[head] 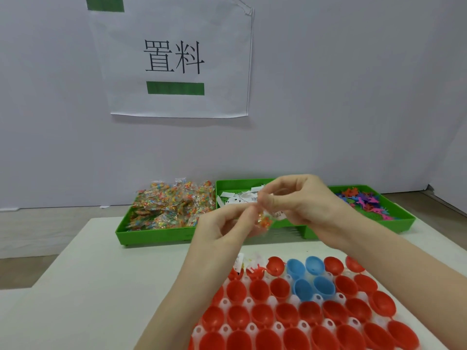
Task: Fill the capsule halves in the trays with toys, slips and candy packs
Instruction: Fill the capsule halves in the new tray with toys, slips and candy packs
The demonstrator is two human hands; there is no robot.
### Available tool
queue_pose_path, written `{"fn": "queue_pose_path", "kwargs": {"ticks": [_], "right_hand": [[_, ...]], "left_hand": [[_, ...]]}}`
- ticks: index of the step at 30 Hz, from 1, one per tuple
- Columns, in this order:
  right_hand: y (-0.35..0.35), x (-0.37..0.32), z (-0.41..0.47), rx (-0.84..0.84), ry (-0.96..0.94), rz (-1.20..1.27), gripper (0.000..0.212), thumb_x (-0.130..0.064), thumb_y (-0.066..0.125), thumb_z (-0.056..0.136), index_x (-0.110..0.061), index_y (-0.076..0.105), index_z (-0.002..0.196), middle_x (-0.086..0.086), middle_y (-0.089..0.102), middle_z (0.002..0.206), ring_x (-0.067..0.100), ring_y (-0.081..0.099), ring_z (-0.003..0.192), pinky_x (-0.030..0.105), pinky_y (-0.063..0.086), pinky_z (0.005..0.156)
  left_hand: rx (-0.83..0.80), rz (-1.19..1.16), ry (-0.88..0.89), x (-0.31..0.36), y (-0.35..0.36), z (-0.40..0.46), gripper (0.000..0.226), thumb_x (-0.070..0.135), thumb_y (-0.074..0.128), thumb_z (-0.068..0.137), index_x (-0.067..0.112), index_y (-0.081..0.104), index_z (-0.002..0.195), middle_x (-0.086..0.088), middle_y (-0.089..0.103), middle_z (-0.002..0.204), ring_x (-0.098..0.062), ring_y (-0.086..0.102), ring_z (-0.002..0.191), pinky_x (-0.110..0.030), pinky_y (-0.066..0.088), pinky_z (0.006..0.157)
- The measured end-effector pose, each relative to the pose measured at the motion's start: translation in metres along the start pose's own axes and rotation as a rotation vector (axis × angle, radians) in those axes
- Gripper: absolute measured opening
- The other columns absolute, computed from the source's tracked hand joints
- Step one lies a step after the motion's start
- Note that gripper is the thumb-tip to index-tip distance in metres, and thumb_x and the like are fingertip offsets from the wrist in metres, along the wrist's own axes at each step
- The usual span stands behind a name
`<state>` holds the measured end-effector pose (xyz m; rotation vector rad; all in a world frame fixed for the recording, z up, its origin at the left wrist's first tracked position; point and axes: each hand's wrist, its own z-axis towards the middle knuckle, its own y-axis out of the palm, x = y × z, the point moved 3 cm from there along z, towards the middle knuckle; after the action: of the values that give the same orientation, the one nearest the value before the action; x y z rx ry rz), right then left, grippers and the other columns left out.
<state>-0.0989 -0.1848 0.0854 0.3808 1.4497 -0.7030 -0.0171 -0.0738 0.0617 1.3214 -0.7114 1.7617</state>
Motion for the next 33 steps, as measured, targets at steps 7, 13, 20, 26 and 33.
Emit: {"fn": "queue_pose_path", "kwargs": {"ticks": [7, 13, 20, 26, 33], "right_hand": [[0.001, -0.013, -0.023, -0.037, -0.005, 0.128, 0.027, -0.042, 0.073, 0.036, -0.021, 0.068, 0.052, -0.006, 0.056, 0.052, 0.009, 0.025, 0.047, 0.013, 0.021, 0.036], [0.003, -0.014, -0.023, 0.06, -0.027, 0.127, 0.029, -0.036, 0.072, 0.037, -0.016, 0.063, 0.055, -0.01, 0.053, 0.043, 0.001, 0.03, 0.029, 0.01, 0.023, 0.033], [0.011, -0.015, -0.03, 0.132, -0.131, 0.117, 0.025, -0.029, 0.066, 0.054, -0.009, 0.066, 0.071, -0.01, 0.061, 0.048, -0.004, 0.045, 0.032, 0.003, 0.032, 0.037], [-0.004, -0.009, -0.025, 0.191, -0.098, 0.466, 0.021, -0.012, 0.032, 0.093, -0.018, 0.052, 0.1, -0.002, 0.066, 0.064, 0.005, 0.033, 0.044, 0.015, 0.029, 0.041], [-0.003, -0.009, -0.031, 0.012, -0.196, 0.58, 0.034, 0.007, 0.03, 0.092, -0.017, 0.045, 0.111, 0.009, 0.072, 0.082, 0.005, 0.056, 0.057, 0.014, 0.046, 0.053]], "left_hand": [[0.002, -0.096, -0.012, 0.006, 0.007, -0.004, 0.025, 0.046, 0.053, 0.069, 0.033, 0.074, 0.067, 0.01, 0.073, 0.078, -0.003, 0.068, 0.071, -0.006, 0.046, 0.062], [-0.079, -0.149, -0.022, 0.009, 0.012, -0.006, 0.031, 0.045, 0.052, 0.069, 0.027, 0.076, 0.079, 0.006, 0.074, 0.082, -0.005, 0.069, 0.074, -0.009, 0.049, 0.066], [0.058, -0.085, 0.046, 0.01, 0.009, -0.006, 0.02, -0.003, 0.065, 0.077, 0.015, 0.071, 0.071, 0.002, 0.069, 0.061, -0.002, 0.065, 0.058, -0.008, 0.046, 0.056], [0.099, -0.11, 0.004, 0.008, 0.005, -0.004, 0.026, -0.006, 0.063, 0.078, 0.017, 0.063, 0.089, -0.001, 0.069, 0.07, -0.009, 0.067, 0.061, -0.011, 0.049, 0.058], [-0.011, 0.083, 0.073, 0.011, 0.013, -0.007, 0.026, -0.003, 0.06, 0.082, 0.021, 0.068, 0.074, 0.007, 0.072, 0.077, -0.008, 0.066, 0.068, -0.01, 0.049, 0.062]]}}
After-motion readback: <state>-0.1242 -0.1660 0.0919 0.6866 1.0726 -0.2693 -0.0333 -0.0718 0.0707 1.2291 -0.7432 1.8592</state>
